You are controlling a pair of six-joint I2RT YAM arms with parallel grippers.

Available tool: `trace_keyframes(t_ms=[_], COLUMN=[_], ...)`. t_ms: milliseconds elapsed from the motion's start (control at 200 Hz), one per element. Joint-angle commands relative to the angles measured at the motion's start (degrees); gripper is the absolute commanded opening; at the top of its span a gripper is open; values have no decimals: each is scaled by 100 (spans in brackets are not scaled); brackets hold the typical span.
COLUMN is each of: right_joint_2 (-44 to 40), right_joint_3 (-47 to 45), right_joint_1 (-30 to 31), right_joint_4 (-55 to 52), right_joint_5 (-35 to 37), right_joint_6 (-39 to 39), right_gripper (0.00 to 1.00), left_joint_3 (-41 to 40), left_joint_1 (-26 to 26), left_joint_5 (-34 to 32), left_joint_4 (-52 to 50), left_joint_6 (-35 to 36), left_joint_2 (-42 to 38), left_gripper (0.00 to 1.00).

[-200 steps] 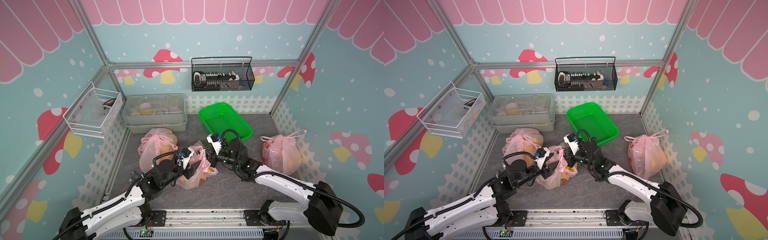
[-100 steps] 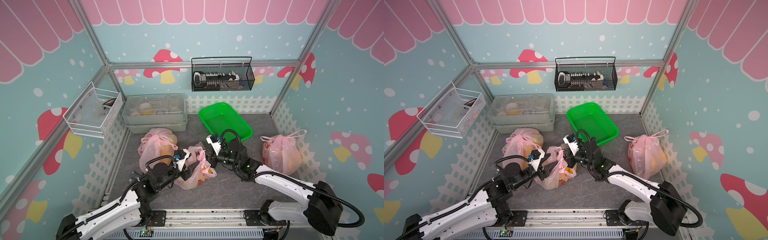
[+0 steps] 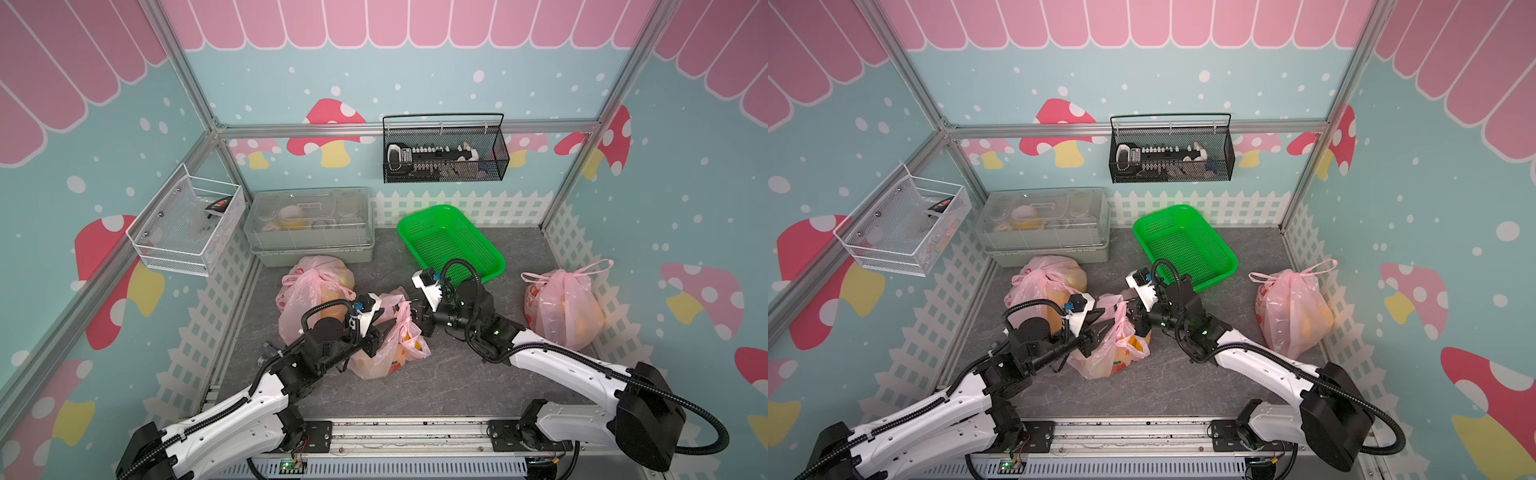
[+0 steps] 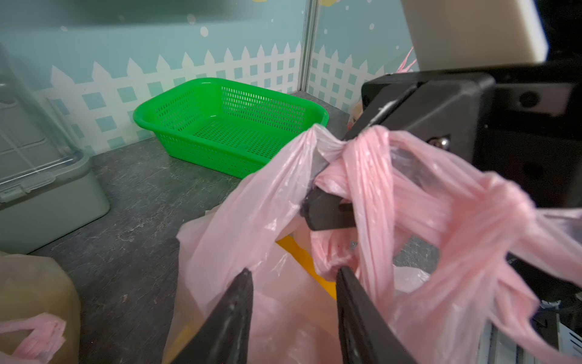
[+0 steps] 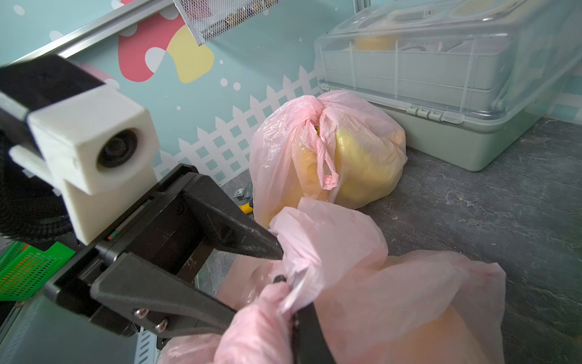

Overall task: Place the banana into a plastic bag & tie a knot
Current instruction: Cross the plastic bag at the center of the board.

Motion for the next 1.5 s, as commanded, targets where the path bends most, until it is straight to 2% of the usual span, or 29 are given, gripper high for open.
trace_keyframes(t_ms=[0,175,355,671,936,1096,1186,1361,1496], right_joint_2=[-95,-43,-70,26,58,-57,-273,-968,-1491], right_joint_3=[48,45,11,-63,-49,-53,-96,-199,-269], right_joint_1=[-17,-17,-17,-8,1,1,1,-6,-8], right_joint_4=[277,334,359,391,334,97,-145,-1030,-1748], right_joint_5=[-113,-199,-284,-331,-204,-8,226,1049,1469], right_joint_6=[-6,11,12,29,-3,-140,-256,-532,-636], right_gripper=[0,0,0,0,0,0,11,40,51], left_joint_3=[148,232,412,541,585,549,524,557,635], left_joint_1=[-73,-82,-83,-89,-110,-109,-110,-109,-109], left_joint_5=[304,356,329,484,449,132,-11,-376,-797], left_joint_4=[109,211,243,340,288,252,256,183,108], left_joint_6=[162,127,126,74,47,-3,-34,-56,-62], left_joint_2=[-35,119,426,599,658,599,577,569,592], left_gripper=[46,49,47,32,7,0,0,0,0])
